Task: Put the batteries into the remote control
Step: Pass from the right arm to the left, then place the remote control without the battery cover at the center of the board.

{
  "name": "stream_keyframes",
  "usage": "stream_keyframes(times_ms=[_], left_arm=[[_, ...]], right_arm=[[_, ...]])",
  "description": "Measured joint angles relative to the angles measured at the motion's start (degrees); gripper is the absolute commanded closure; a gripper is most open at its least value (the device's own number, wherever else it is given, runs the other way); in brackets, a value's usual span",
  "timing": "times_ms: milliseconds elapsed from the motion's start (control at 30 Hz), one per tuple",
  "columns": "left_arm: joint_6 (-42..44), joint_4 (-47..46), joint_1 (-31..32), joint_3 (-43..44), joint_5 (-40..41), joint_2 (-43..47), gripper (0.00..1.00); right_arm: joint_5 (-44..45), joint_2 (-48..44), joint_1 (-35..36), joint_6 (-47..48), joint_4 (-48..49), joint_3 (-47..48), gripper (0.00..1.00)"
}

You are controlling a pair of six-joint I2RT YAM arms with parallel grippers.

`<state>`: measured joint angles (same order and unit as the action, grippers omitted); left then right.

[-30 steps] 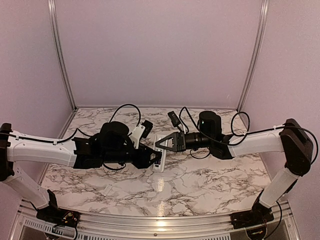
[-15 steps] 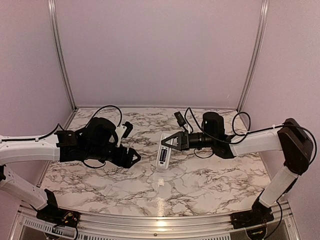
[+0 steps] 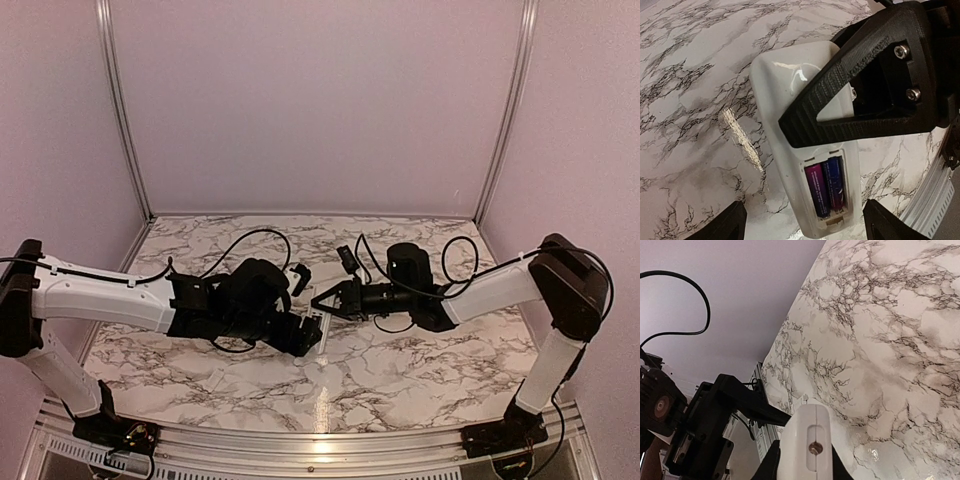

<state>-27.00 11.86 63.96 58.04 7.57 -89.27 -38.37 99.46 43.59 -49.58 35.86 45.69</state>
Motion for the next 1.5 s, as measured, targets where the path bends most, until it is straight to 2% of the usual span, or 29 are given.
stream_keyframes(times_ms=[200, 400, 600, 700, 933, 1000, 1167, 1233, 1333, 1500], left_arm=[[-2.8, -1.5, 0.2, 1.4, 0.9, -3.9, 0.19], [-3.8, -3.4, 0.2, 2.5, 1.2, -6.0, 0.27], [-3.4, -2.7, 0.2, 6.1, 1.9, -8.7, 0.49], [-4.8, -2.2, 0.1, 6.7, 2.7, -9.1, 0.56], [-0.9, 1.4, -0.2, 7.0, 3.0, -9.1, 0.58], [1.3, 3.5, -0.5, 6.9, 2.9, -9.0, 0.57], [8.1, 10.1, -1.4, 7.0, 0.9, -9.1, 0.57], [11.1, 13.2, -1.7, 7.3, -0.7, -9.6, 0.57], [14.9, 16.8, -1.8, 8.8, -3.0, -11.8, 0.57], [20.4, 21.6, -1.8, 12.8, -5.6, -18.2, 0.56]], right_arm=[[2.3, 0.1, 0.9, -1.5, 1.6, -0.1, 1.0], [3.0, 0.1, 1.6, -2.7, 2.5, -0.2, 0.99], [3.0, 0.4, 1.7, -3.4, 3.5, -0.3, 0.96], [3.7, 0.4, 1.7, -3.0, 4.1, -0.6, 0.81], [2.4, -0.4, -0.7, -1.9, 3.0, -1.9, 0.37], [2.3, -1.8, -2.9, -0.9, 0.9, -3.1, 0.29], [6.0, -10.8, -7.8, 6.6, -9.4, -4.4, 0.17], [9.2, -15.7, -8.2, 10.9, -13.9, -4.3, 0.13], [14.4, -21.9, -8.2, 15.9, -18.9, -4.0, 0.02], [21.5, -30.5, -8.5, 21.0, -22.8, -4.3, 0.01]])
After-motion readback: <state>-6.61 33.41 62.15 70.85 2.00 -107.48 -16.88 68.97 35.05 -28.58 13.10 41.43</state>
